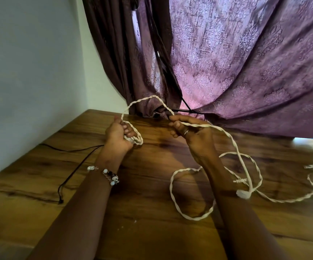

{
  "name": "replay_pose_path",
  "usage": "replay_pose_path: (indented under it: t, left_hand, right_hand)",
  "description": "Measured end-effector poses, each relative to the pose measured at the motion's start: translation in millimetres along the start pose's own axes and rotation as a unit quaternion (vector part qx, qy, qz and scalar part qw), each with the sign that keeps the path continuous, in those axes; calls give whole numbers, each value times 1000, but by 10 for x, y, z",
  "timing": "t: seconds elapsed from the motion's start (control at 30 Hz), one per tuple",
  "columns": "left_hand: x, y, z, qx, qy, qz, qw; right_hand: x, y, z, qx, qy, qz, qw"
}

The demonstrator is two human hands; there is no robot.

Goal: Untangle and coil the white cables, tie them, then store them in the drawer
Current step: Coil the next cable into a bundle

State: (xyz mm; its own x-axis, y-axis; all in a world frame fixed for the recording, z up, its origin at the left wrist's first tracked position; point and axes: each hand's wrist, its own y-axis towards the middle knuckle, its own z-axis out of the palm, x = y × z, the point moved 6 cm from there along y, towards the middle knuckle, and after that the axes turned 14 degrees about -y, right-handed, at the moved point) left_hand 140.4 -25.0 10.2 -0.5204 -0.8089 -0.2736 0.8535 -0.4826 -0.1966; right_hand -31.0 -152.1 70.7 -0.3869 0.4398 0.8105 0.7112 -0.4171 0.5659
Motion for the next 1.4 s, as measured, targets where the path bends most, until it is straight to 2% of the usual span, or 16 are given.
replay_pose_path:
  t: [0.13, 0.27, 0.3, 0.37, 0.43, 0.5, 0.57, 0.67, 0.83, 0.93, 1.03, 1.1, 1.2, 1.27, 1.33, 1.4]
  left_hand:
    - [28, -50, -8, -2, 64, -1, 998]
    - [78, -139, 76, 32, 76, -20, 996]
    - [110, -171, 113, 50, 84, -25, 995]
    - [195, -272, 208, 85, 106, -31, 990]
    - [282, -365, 282, 109, 137, -30, 984]
    - [399, -449, 324, 146, 172, -62, 972]
    - [508, -515, 335, 183, 217, -99, 954]
    - [611, -610, 330, 207, 277, -117, 931]
    - [681, -674, 310, 244, 379, -124, 884]
    - [706, -671, 268, 264, 375, -167, 873]
    - [778, -762, 266, 305, 348, -228, 857]
    - [796, -802, 299, 326, 297, -243, 864]
    - [765, -786, 336, 358, 250, -240, 867]
    - [714, -744, 327, 361, 250, -221, 871]
    - [690, -711, 312, 346, 258, -207, 878]
    - [694, -698, 306, 326, 289, -189, 880]
  right_hand:
    - [-79, 22, -161, -132, -132, -7, 982]
    - [-30, 36, -229, -96, -223, -22, 970]
    - [-22, 35, -208, -78, -193, -17, 978]
    - [-14, 15, -112, -42, -59, 45, 996]
    - [-68, -16, 28, -4, 49, 134, 990]
    - [-78, -46, 141, 28, 70, 166, 983]
    - [-67, -71, 198, 39, 71, 156, 984]
    - [-88, -78, 144, 11, 79, 167, 983]
    - [-11, -12, -53, -75, -21, 54, 996]
    - [-26, 3, -120, -112, -14, 35, 993]
    - [-153, 37, -302, -172, -27, 73, 982]
    - [-285, 63, -304, -116, -8, 112, 987]
    - [-387, 3, -113, 49, 44, 178, 982]
    - [-409, -58, -23, 126, 42, 197, 971]
    - [-435, -52, -41, 132, -36, 185, 973]
    - [-444, -15, -124, 91, -123, 153, 976]
